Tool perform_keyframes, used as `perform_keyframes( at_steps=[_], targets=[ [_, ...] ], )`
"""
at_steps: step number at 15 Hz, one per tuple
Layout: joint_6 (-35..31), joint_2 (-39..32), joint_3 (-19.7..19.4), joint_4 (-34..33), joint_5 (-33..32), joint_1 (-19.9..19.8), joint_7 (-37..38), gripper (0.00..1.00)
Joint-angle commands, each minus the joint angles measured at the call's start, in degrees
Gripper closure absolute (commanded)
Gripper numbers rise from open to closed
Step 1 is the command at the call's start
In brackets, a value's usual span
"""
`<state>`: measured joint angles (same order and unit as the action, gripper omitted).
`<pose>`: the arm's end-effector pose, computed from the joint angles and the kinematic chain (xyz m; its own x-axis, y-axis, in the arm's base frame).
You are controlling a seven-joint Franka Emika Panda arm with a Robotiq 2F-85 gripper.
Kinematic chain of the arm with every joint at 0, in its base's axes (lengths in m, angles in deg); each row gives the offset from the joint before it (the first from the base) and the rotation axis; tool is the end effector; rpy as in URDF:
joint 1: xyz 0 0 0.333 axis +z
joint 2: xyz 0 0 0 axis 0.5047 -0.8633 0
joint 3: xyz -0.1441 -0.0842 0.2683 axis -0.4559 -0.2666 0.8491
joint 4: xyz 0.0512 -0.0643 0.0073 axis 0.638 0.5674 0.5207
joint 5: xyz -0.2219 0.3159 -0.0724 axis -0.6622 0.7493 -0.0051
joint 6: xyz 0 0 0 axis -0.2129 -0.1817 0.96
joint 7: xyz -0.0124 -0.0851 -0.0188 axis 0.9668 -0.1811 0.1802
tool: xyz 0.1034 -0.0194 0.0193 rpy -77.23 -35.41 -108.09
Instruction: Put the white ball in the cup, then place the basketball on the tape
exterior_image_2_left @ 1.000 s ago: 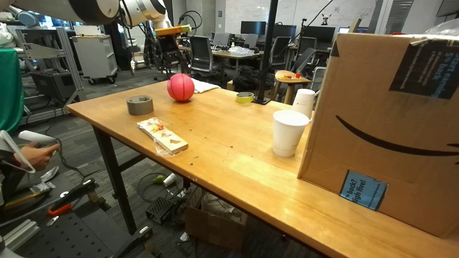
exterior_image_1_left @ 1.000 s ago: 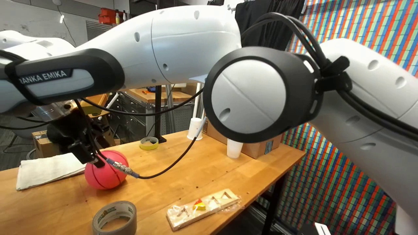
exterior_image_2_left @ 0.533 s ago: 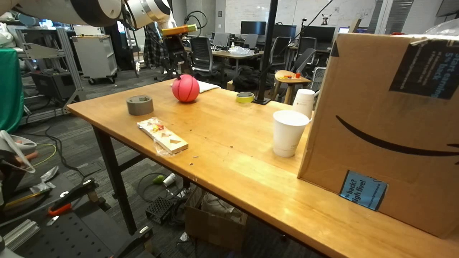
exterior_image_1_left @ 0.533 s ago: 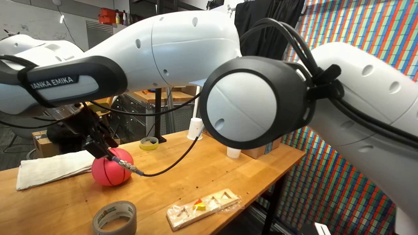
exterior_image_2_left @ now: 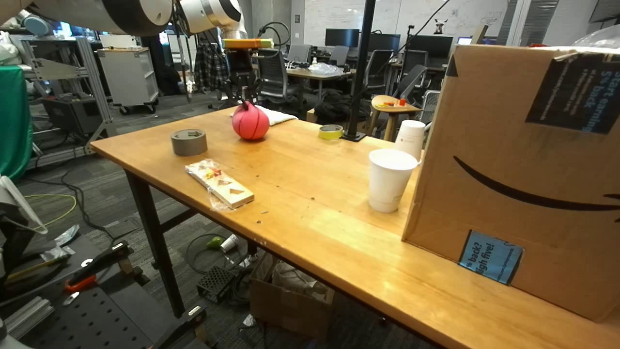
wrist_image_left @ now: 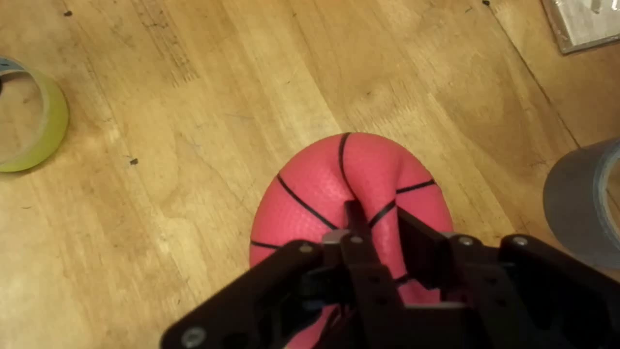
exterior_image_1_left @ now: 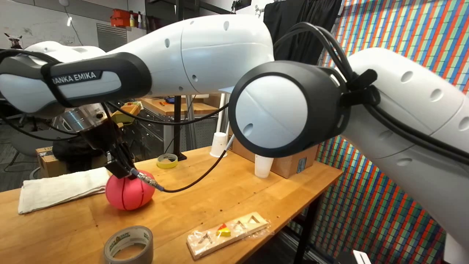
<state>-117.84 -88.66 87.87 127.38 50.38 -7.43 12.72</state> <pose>0.6891 0.2948 0.3300 0.4031 0.7922 -0.4581 0.9009 -0.4316 0.0465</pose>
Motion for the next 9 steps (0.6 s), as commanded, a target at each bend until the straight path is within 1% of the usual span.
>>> perform_keyframes(
  at_steps=[1, 2, 4, 5, 6, 9],
  targets=[
    [2.16, 3.68, 3.93, 2.34, 6.74, -2.82, -0.72, 0.92],
    [2.4, 5.48, 5.22, 3.59, 8.8, -3.49, -0.65, 0.92],
    [3.16, 9.18, 8.03, 6.19, 13.57, -4.94, -0.26, 0.97],
    [3.28, 10.93, 9.39, 7.49, 16.1, -5.8, 0.05, 0.97],
    [2.89, 12.74, 10.19, 9.12, 18.07, -6.47, 0.95, 0.95],
    [0.39, 19.48, 11.34, 16.86, 21.77, -9.46, 0.22, 0.95]
  ],
)
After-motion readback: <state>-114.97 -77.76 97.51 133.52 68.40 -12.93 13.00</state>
